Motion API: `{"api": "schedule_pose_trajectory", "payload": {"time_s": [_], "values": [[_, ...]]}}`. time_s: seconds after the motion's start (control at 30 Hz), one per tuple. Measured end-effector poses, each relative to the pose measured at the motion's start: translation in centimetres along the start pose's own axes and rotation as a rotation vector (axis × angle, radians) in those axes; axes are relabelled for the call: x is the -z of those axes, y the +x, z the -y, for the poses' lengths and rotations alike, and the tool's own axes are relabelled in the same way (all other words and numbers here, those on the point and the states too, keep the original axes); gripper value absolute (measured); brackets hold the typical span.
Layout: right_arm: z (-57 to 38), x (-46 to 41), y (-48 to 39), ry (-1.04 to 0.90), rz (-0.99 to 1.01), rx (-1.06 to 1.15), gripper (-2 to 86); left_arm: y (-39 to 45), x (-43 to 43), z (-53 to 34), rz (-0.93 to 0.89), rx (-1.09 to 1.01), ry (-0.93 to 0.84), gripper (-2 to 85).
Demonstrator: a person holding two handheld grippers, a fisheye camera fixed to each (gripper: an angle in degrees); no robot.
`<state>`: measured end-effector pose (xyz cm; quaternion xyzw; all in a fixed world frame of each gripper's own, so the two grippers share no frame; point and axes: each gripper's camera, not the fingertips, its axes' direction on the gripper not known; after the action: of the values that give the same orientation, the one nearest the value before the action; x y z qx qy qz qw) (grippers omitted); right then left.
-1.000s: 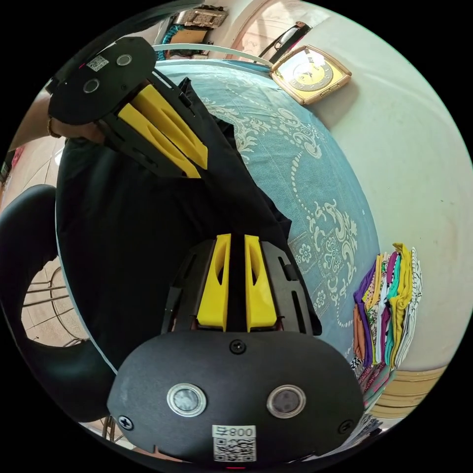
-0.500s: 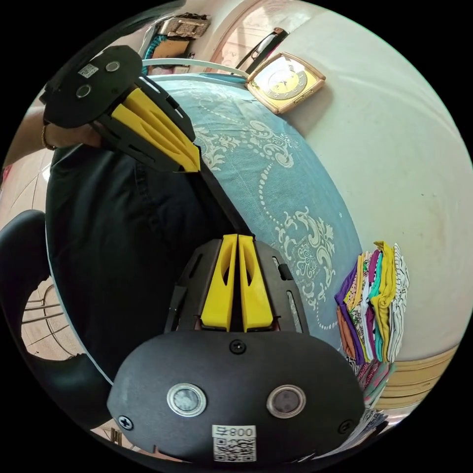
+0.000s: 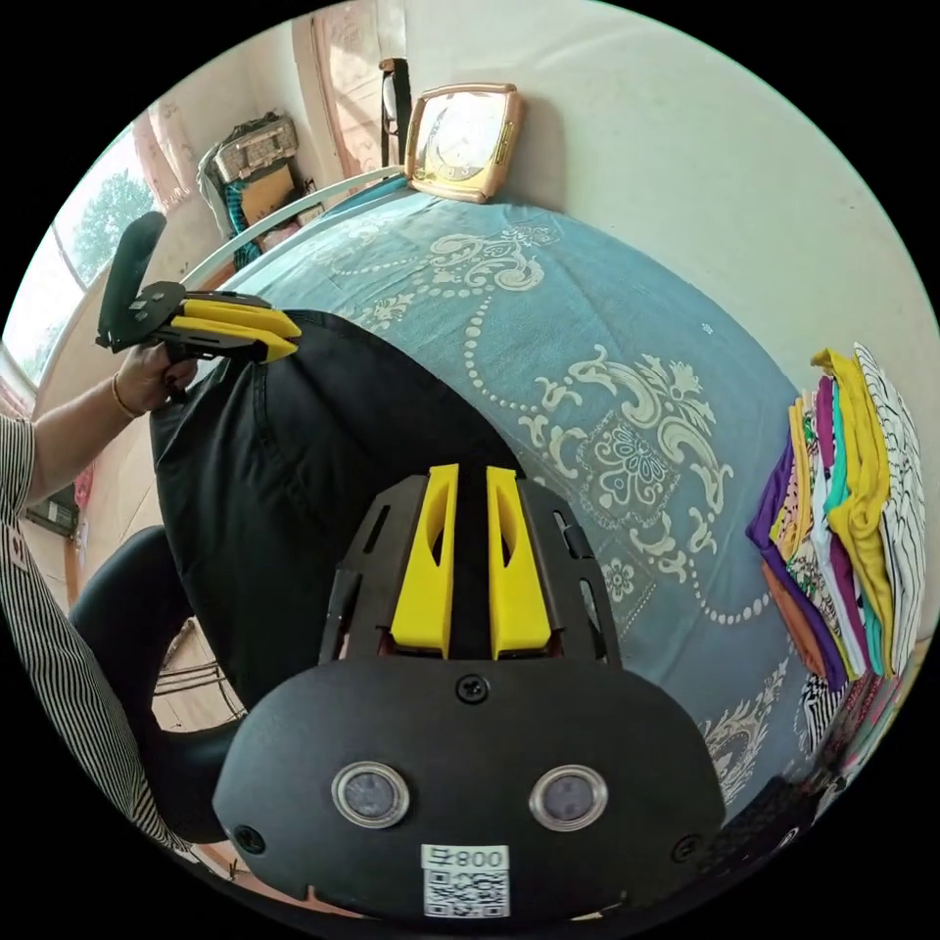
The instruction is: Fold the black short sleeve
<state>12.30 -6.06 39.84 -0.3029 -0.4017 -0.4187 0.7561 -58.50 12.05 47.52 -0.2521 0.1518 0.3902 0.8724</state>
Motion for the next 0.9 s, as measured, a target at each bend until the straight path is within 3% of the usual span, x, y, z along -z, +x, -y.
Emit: {"api": "schedule_pose_trajectory", "payload": {"time_s": [0.13,0.37,0.9], "values": [[-3.9,1.0,-3.7,-0.038,-0.026,0.135,6.7,1.2,0.5,-3.0,-0.022,-0.077,-0.07,7.5],[-6.6,-0.2,-10.6,-0.129,-0.201,0.423,6.9,3.7,-0.5,-3.0,0.123,-0.219,-0.172,7.7],[-8.6,-0.6,-14.3,-0.184,-0.342,0.592,4.9,5.0,-0.3,-1.9,0.218,-0.356,-0.225,7.0]]}}
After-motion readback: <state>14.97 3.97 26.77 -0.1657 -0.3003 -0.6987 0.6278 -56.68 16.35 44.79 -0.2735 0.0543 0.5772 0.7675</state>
